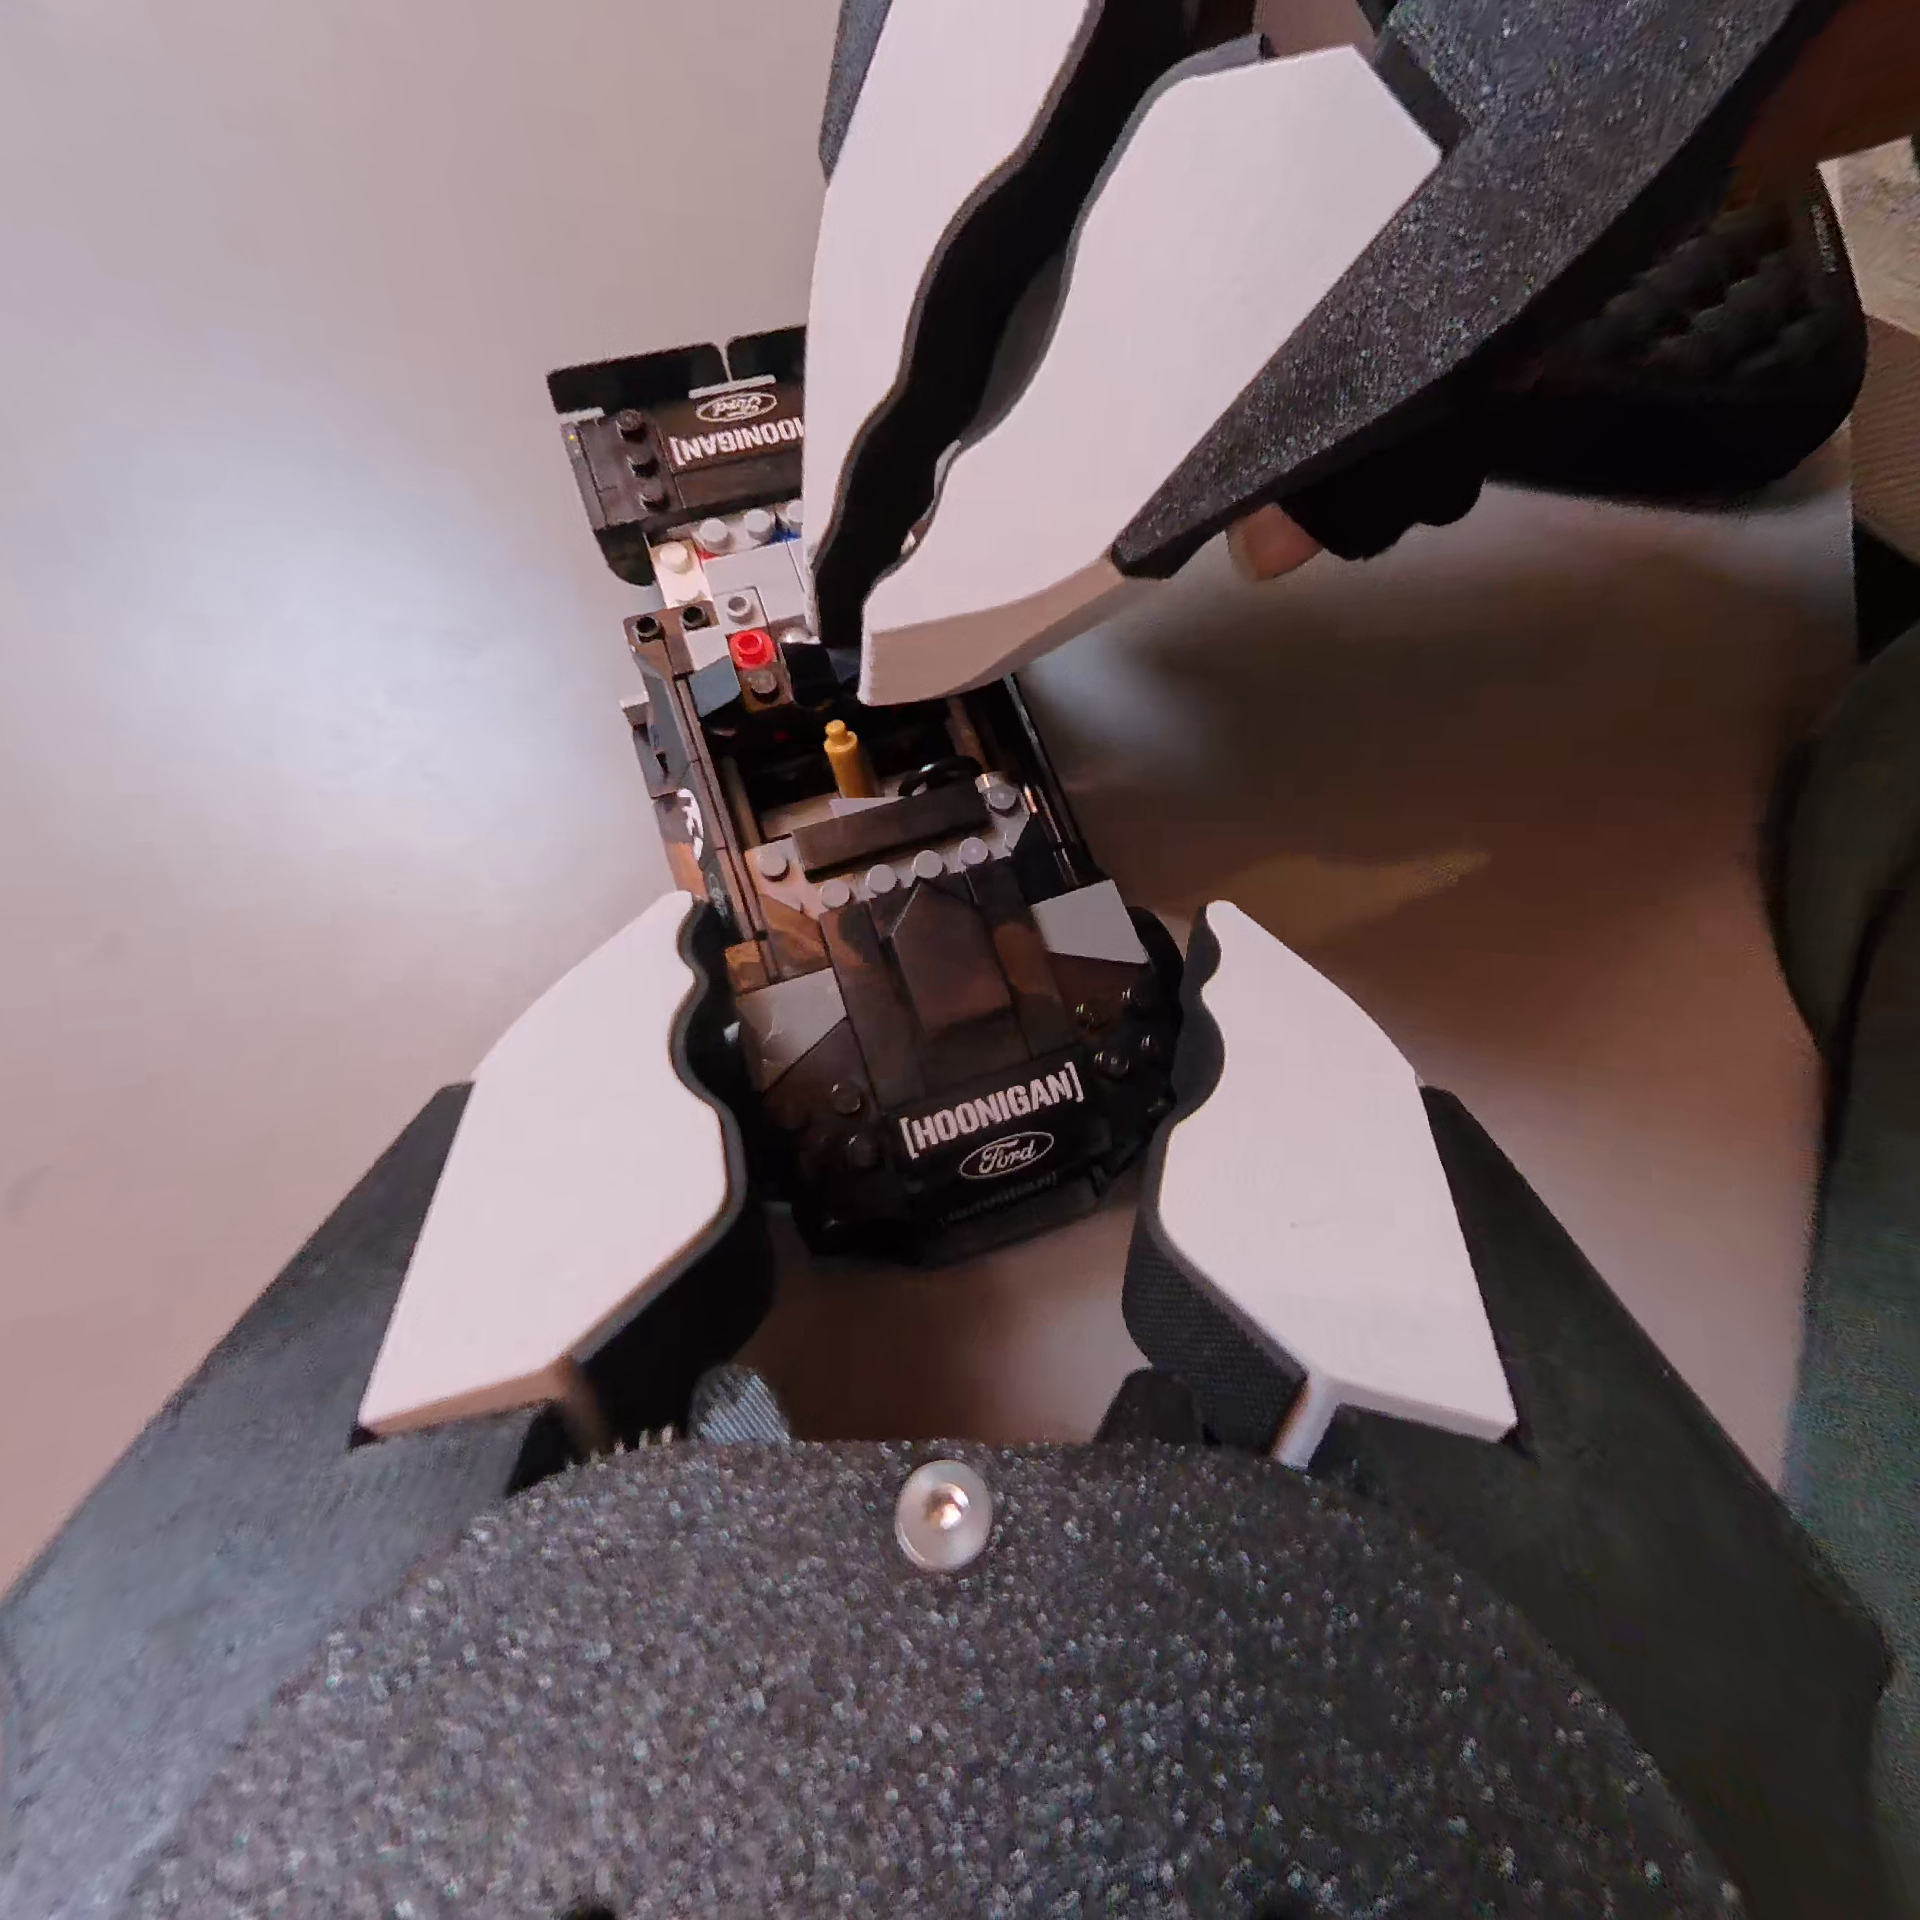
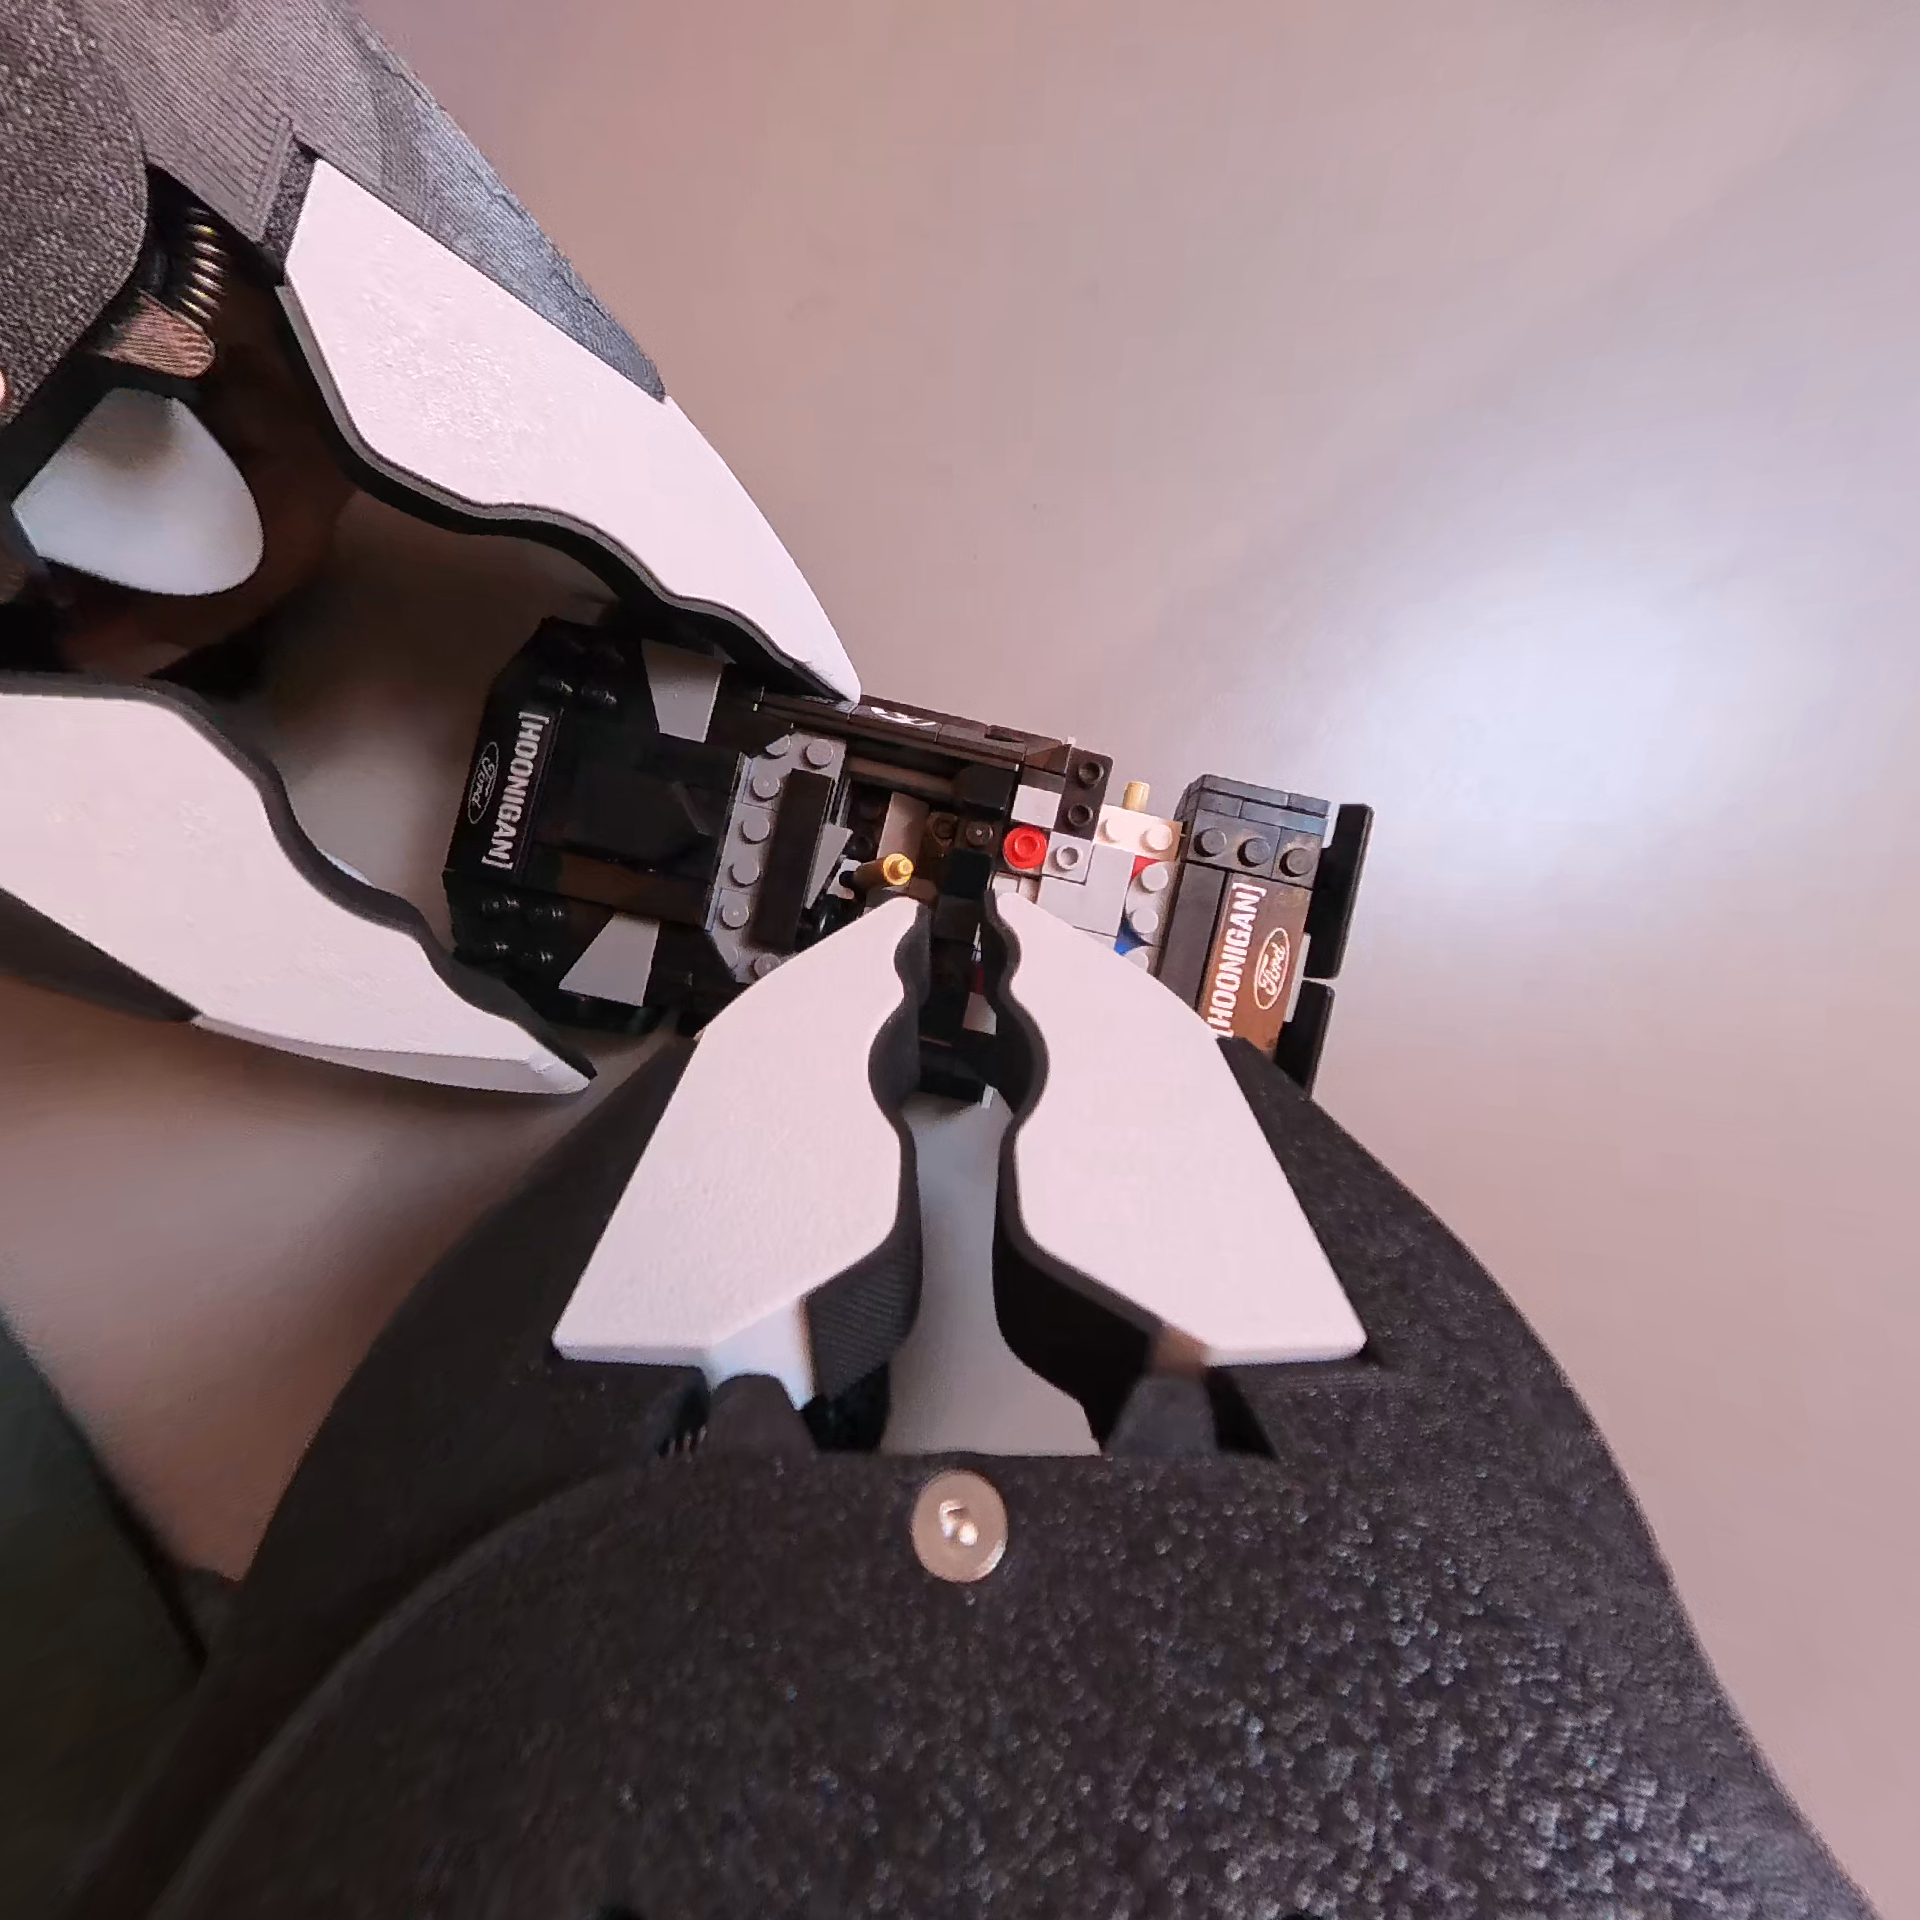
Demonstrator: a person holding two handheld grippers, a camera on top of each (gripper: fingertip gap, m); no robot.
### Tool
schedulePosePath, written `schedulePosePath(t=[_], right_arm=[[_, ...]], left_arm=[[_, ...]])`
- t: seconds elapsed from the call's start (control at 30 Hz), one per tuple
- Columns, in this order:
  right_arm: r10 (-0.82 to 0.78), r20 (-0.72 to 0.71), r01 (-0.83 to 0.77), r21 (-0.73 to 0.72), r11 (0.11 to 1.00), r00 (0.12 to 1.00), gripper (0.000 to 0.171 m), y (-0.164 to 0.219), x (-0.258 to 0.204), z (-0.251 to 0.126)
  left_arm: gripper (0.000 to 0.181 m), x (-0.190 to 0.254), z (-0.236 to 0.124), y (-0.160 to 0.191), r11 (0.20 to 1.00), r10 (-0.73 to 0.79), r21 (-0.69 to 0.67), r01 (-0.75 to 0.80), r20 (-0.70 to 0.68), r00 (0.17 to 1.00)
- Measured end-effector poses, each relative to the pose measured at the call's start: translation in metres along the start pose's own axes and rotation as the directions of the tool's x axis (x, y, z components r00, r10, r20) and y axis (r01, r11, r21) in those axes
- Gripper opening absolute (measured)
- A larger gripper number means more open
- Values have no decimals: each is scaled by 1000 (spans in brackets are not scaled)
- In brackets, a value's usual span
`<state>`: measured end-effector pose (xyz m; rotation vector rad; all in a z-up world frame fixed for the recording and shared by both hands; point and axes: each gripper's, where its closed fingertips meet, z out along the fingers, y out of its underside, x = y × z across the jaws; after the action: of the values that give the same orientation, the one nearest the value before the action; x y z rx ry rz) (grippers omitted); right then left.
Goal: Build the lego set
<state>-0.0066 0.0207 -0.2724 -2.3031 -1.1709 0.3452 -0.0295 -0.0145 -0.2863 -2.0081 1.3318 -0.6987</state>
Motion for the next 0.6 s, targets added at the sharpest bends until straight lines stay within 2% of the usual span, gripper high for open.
schedulePosePath(t=[0.17,0.3,0.37,0.43,0.53,0.6], right_arm=[[17,56,-16,-17,1000,998,9,-1,2,0],[43,52,-43,-2,999,998,9,0,10,0],[48,51,-48,-3,999,998,9,0,14,0],[53,76,-53,1,999,996,9,0,15,0],[56,94,-57,6,998,994,9,-1,17,0],[56,113,-57,12,998,992,9,-1,17,0]], left_arm=[[86,2,-1,0,1000,-3,-3,3,-11,1000],[84,5,-17,-9,992,-101,58,112,-169,980],[74,-6,-31,-28,970,-163,140,200,-236,958],[63,-26,-36,-45,948,-208,188,255,-237,949],[58,-54,-18,-49,964,-212,122,238,-194,958],[46,-58,-2,-47,985,-138,69,158,-229,963]])
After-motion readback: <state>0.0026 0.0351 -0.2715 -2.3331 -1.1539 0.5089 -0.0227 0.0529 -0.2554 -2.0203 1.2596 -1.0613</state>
